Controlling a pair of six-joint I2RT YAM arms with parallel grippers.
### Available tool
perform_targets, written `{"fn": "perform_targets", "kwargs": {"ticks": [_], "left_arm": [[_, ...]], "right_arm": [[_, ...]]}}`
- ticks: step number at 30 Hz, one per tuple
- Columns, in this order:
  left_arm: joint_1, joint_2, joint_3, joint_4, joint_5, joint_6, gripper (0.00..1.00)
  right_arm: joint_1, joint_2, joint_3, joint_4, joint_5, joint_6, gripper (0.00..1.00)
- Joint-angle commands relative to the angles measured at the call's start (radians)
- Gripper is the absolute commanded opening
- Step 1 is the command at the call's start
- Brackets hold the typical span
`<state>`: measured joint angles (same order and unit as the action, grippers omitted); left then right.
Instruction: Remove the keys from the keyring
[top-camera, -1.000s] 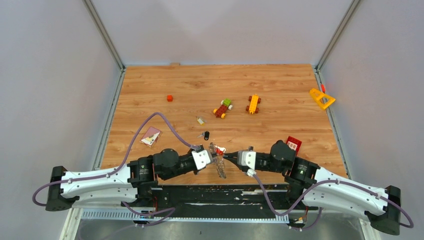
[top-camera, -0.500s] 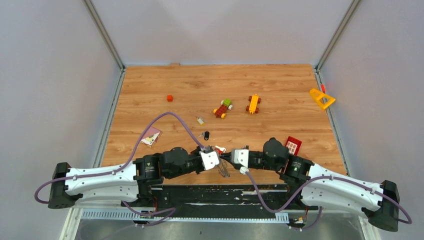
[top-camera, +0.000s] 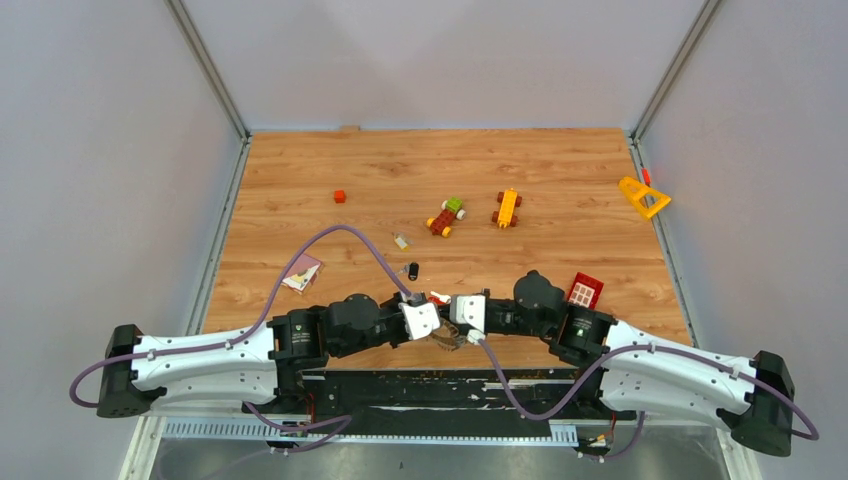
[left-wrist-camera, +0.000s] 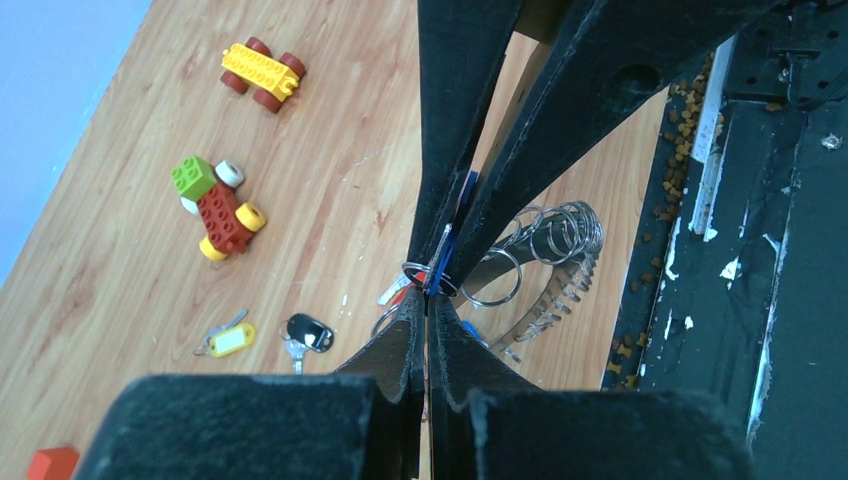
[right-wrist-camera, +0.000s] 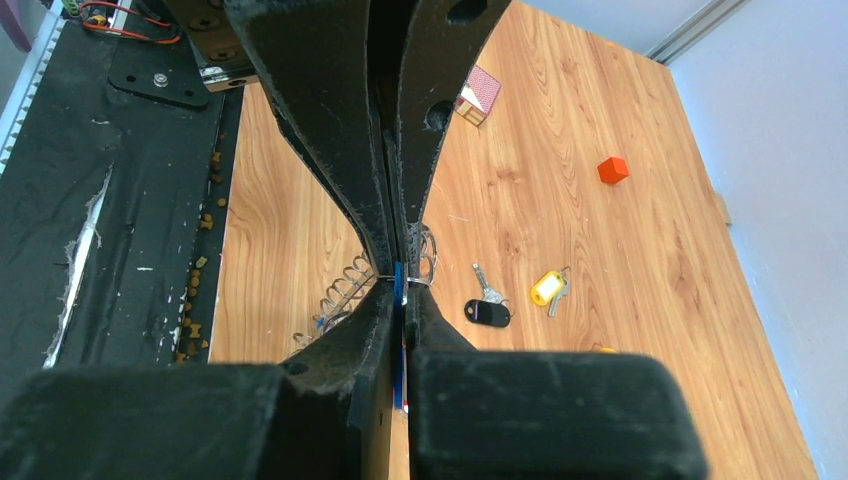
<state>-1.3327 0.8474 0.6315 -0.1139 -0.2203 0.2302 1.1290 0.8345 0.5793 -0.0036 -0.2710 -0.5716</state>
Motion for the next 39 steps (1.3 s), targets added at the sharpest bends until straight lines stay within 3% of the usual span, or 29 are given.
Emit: {"fn": "perform_targets", "kwargs": {"ticks": [1, 8, 13, 23, 29, 39], "left_arm": [[0.005, -0.005, 0.025, 0.051, 0.005, 0.011, 0.00], [0.006, -0.038, -0.004, 0.094, 0.016, 0.008, 0.00], [0.006, -0.078, -0.044, 0.139, 0.013, -0.017, 0.00], [0.006, -0.268, -0.183, 0.280, 0.025, -0.064, 0.30], [0.006, -0.393, -0.251, 0.348, 0.030, -0.077, 0.42], [0.006, -0.430, -0.418, 0.634, 0.077, -0.173, 0.36]], "right_arm": [[0.006, 0.010, 0.065, 0.100, -0.065, -0.001, 0.00], [0.006, 0.060, 0.100, 0.029, -0.184, -0.019, 0.00], [0.006, 0.018, 0.063, 0.078, -0.183, -0.014, 0.00], [0.006, -0.078, -0.013, 0.165, -0.084, 0.030, 0.00], [0.005, -0.108, -0.042, 0.200, -0.053, 0.044, 0.00], [0.006, -0.139, -0.081, 0.291, -0.051, 0.084, 0.00]]}}
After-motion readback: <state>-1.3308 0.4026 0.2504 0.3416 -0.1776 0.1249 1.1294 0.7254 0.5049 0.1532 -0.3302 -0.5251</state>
